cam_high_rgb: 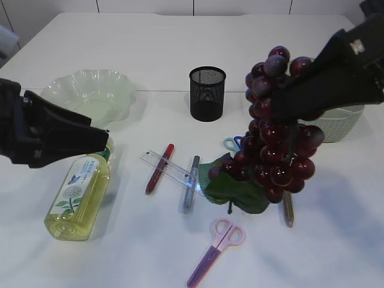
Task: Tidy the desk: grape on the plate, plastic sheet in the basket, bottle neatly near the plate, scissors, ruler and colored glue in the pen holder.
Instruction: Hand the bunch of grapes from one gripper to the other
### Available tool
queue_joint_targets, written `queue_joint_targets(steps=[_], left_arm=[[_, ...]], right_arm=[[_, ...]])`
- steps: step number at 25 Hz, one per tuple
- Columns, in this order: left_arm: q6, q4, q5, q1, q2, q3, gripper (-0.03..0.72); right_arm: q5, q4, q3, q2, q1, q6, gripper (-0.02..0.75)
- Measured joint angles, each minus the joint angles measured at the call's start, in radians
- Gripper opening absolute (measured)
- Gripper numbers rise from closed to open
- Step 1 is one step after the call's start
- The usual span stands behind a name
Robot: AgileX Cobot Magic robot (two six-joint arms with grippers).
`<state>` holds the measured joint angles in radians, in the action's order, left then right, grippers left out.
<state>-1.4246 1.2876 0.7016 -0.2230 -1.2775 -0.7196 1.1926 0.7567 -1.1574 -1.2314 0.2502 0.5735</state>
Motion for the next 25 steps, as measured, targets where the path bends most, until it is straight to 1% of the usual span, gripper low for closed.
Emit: queue_joint_targets(steps=[2, 6, 11, 13, 16, 21, 25], left_arm=[[-0.006, 0.008, 0.02, 0.0, -0.002, -0.029, 0.456], [-0.01, 0.01, 0.073, 0.0, -0.038, -0.096, 0.513], [-0.01, 0.01, 0.13, 0.0, -0.112, -0.136, 0.529], [-0.01, 0.015, 0.156, -0.012, -0.134, -0.146, 0.53], [-0.01, 0.018, 0.176, -0.063, -0.159, -0.168, 0.535], [-0.01, 0.02, 0.169, -0.164, -0.171, -0.204, 0.594], [-0.01, 0.035, 0.165, -0.207, -0.191, -0.228, 0.605]], right_arm=[[-0.017, 0.018, 0.0, -0.018, 0.017, 0.01, 0.059], [-0.028, 0.036, -0.016, -0.065, 0.05, 0.019, 0.059], [-0.029, 0.046, -0.089, -0.093, 0.074, 0.022, 0.059], [-0.015, 0.051, -0.116, -0.106, 0.076, 0.022, 0.059], [0.012, 0.055, -0.14, -0.121, 0.076, 0.02, 0.057], [0.034, 0.057, -0.143, -0.126, 0.076, 0.019, 0.057], [0.036, 0.068, -0.143, -0.126, 0.076, 0.017, 0.057]])
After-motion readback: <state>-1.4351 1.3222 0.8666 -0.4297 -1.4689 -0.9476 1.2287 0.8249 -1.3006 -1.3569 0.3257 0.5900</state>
